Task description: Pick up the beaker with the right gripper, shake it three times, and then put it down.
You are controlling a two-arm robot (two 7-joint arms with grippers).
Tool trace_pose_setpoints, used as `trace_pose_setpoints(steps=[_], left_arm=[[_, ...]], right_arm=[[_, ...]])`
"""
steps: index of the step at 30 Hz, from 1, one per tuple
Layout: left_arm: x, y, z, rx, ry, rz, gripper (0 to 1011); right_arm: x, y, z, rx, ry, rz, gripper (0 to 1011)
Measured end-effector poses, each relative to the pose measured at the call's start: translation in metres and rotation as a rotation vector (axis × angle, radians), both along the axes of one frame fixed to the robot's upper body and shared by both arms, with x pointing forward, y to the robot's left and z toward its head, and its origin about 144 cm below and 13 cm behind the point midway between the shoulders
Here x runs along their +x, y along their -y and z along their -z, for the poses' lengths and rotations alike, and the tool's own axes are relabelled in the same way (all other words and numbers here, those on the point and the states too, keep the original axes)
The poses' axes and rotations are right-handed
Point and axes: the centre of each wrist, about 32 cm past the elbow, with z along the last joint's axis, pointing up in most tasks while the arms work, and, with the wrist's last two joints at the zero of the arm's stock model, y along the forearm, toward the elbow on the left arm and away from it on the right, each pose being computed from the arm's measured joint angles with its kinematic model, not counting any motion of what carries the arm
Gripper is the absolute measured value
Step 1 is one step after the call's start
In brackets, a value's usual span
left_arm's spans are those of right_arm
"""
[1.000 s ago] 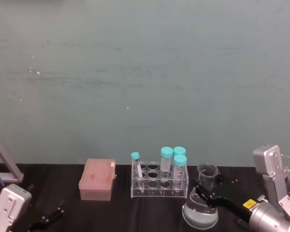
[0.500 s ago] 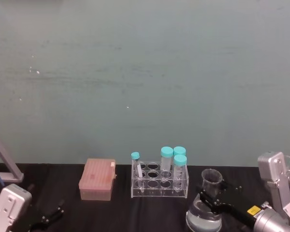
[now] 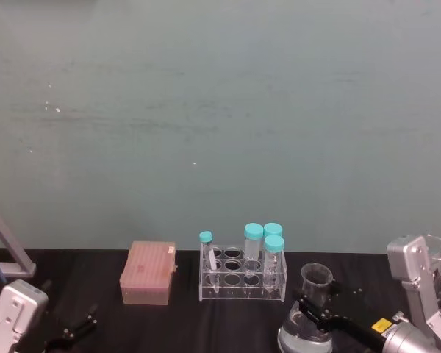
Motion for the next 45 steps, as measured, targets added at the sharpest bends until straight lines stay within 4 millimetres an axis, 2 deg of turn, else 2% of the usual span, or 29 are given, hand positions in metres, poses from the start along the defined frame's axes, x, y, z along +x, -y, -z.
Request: trace_pose_setpoints(steps=[45], left_arm=[[0.0000, 0.0000, 0.0000, 0.000, 0.000, 0.000, 1000]], right_arm=[[0.0075, -0.0086, 0.0062, -0.007, -0.016, -0.007, 458]])
